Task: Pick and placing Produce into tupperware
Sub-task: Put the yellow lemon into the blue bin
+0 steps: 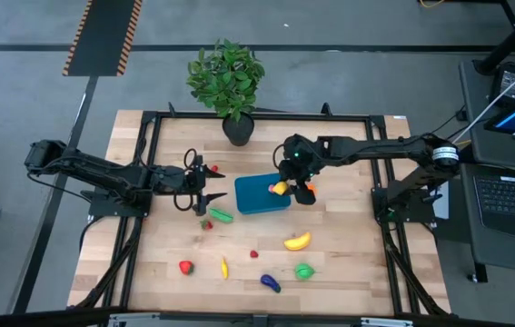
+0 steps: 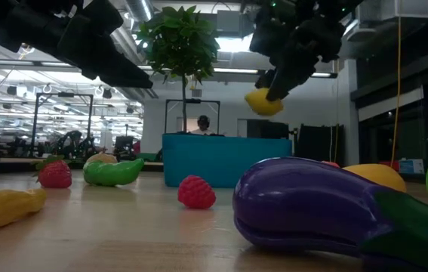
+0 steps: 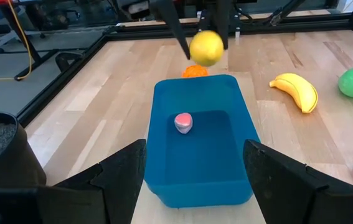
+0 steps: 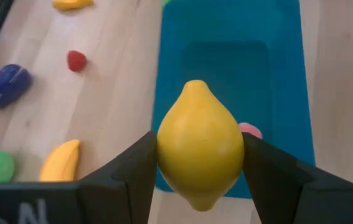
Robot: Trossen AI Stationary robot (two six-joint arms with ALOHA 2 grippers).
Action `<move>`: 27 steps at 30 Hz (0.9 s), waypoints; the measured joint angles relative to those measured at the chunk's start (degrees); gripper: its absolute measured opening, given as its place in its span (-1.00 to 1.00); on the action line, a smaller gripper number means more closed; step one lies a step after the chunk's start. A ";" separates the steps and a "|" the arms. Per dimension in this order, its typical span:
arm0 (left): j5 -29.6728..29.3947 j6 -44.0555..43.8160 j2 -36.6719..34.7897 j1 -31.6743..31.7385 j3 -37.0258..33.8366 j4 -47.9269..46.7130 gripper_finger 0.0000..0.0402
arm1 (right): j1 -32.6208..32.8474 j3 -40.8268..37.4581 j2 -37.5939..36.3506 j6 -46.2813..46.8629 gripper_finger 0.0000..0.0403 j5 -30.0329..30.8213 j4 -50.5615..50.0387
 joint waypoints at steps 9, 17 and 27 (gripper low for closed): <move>0.00 -0.11 0.00 0.01 0.00 -0.09 0.30 | 0.41 0.00 5.55 0.54 0.02 0.69 3.04; 0.00 -0.18 0.00 0.02 0.00 -0.11 0.30 | 0.55 1.81 9.89 -0.83 0.02 1.20 5.00; 0.02 -0.18 0.00 0.00 0.00 -0.42 0.30 | 0.62 4.28 13.84 -0.80 0.02 1.99 2.51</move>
